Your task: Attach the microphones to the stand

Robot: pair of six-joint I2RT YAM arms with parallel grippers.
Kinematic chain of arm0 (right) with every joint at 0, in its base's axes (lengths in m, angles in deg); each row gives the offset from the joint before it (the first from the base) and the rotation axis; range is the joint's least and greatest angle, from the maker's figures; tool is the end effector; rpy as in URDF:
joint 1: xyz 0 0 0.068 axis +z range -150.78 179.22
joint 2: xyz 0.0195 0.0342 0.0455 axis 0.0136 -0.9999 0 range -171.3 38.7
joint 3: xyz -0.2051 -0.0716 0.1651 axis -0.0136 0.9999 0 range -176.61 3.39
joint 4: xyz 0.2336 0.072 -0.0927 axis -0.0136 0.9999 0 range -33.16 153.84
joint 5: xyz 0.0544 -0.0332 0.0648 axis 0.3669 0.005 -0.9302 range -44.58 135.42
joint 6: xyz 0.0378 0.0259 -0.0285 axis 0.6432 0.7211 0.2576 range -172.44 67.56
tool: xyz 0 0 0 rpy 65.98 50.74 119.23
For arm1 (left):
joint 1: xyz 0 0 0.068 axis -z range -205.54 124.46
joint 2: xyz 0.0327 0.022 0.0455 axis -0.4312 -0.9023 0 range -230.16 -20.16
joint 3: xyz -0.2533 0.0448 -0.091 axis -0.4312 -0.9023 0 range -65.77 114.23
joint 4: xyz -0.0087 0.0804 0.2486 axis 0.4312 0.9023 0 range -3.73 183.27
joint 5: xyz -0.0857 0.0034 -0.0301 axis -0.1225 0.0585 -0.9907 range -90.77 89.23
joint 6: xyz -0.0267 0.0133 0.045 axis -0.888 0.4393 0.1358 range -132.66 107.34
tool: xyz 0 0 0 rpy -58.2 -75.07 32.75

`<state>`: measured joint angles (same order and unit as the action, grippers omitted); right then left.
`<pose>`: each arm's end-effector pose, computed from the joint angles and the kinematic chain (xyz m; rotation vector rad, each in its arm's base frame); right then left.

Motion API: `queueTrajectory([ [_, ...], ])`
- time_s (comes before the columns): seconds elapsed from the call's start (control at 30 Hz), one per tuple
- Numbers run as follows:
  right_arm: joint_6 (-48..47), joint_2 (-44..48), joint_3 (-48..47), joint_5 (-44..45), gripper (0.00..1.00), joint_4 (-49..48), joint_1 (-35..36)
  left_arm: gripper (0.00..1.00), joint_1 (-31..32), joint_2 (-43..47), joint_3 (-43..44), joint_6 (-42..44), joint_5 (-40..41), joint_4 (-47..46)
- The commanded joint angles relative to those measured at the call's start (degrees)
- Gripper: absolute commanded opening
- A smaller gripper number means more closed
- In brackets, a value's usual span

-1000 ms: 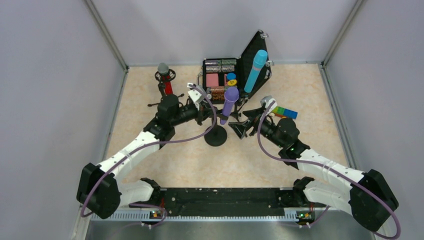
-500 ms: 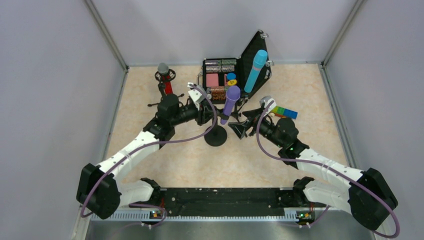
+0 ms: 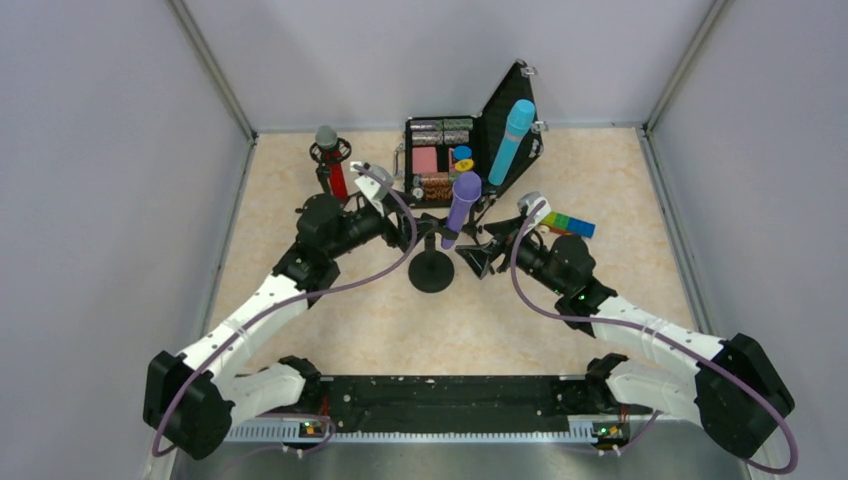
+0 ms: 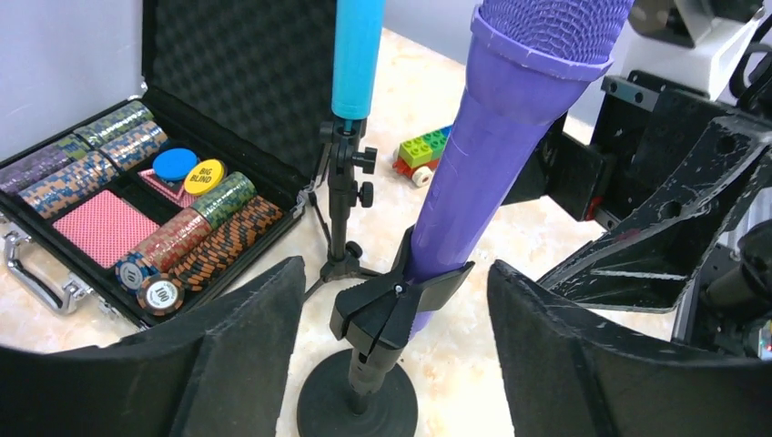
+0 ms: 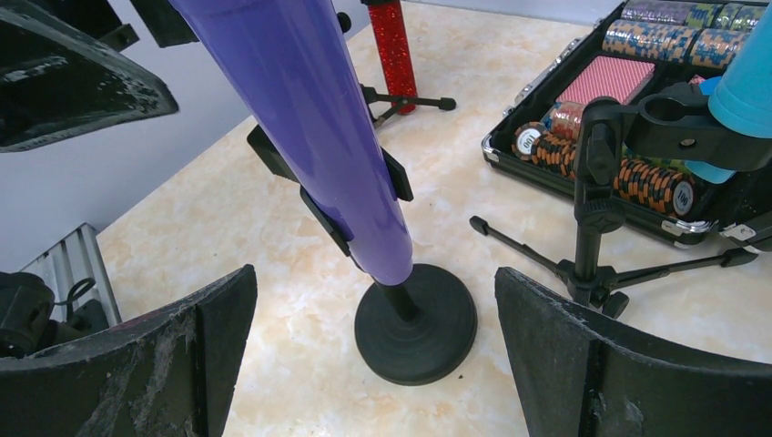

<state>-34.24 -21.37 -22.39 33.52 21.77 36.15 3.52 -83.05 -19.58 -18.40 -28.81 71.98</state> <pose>0.1820 0.1460 0.2553 -0.4334 1.5737 0.9114 0.2165 -0.1394 0.3312 0.7122 1.5187 -0.8563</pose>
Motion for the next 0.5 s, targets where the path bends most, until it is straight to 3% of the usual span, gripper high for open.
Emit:
queueTrajectory([
  [0.0,-0.28,-0.02,-1.99,-0.57,0.99,-1.99,-0.71,0.81,-0.89,3.45,-3.23,-3.92,3.36,-7.56],
  [0.23,-0.34,-0.22,-2.0,-0.95,0.99,-1.72,-0.71,0.96,-2.84,5.47,-7.41,-10.16,6.75,-12.18],
  [0.47,-0.4,-0.58,-2.43,-1.72,0.99,-1.3,-0.72,0.99,-5.68,5.38,-9.02,-14.85,6.15,-14.99],
])
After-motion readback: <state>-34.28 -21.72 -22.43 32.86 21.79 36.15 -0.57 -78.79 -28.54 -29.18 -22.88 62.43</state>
